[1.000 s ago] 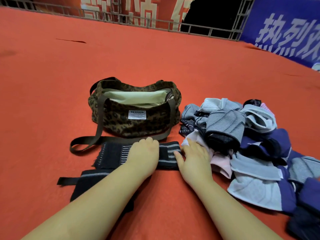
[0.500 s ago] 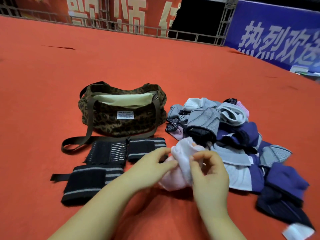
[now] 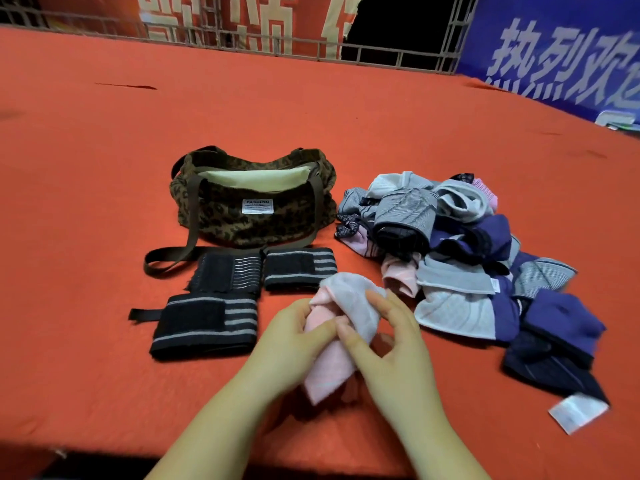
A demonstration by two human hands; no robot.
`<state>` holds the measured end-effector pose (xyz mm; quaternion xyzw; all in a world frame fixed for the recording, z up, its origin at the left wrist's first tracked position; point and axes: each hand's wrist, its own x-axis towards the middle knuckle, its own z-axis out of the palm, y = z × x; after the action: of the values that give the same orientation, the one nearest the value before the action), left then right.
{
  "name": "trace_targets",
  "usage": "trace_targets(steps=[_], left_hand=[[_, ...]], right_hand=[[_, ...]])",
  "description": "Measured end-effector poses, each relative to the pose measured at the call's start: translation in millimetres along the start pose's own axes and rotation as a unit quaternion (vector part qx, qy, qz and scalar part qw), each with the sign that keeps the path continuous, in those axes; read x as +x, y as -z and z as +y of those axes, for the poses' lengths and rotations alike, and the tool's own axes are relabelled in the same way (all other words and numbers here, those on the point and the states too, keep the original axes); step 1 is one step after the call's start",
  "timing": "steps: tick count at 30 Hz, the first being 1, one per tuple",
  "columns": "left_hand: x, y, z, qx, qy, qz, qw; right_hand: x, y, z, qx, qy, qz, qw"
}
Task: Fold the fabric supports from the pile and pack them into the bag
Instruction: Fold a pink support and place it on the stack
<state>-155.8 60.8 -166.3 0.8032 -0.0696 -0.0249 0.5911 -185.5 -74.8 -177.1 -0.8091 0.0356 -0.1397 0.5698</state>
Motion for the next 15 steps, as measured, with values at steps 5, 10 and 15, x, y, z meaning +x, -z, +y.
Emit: trace_targets(steps=[5, 10, 15], left_hand=[[-8.3, 0.1, 2.8, 0.006, -0.039, -0.023, 0.999], [-2.6, -5.4, 2.4, -0.008, -0.005, -0.047, 0.999], [29.2, -27.3, 7.4, -0.018, 0.057, -0.016, 0.998]], right_hand=[[-0.2, -0.4, -3.2, 0.023, -0.010, -0.002, 1.000], [8.5, 11.9, 0.8, 0.023, -0.018, 0.021, 0.999], [28.1, 31.7, 0.6, 0.028, -0.032, 0.032, 0.999]])
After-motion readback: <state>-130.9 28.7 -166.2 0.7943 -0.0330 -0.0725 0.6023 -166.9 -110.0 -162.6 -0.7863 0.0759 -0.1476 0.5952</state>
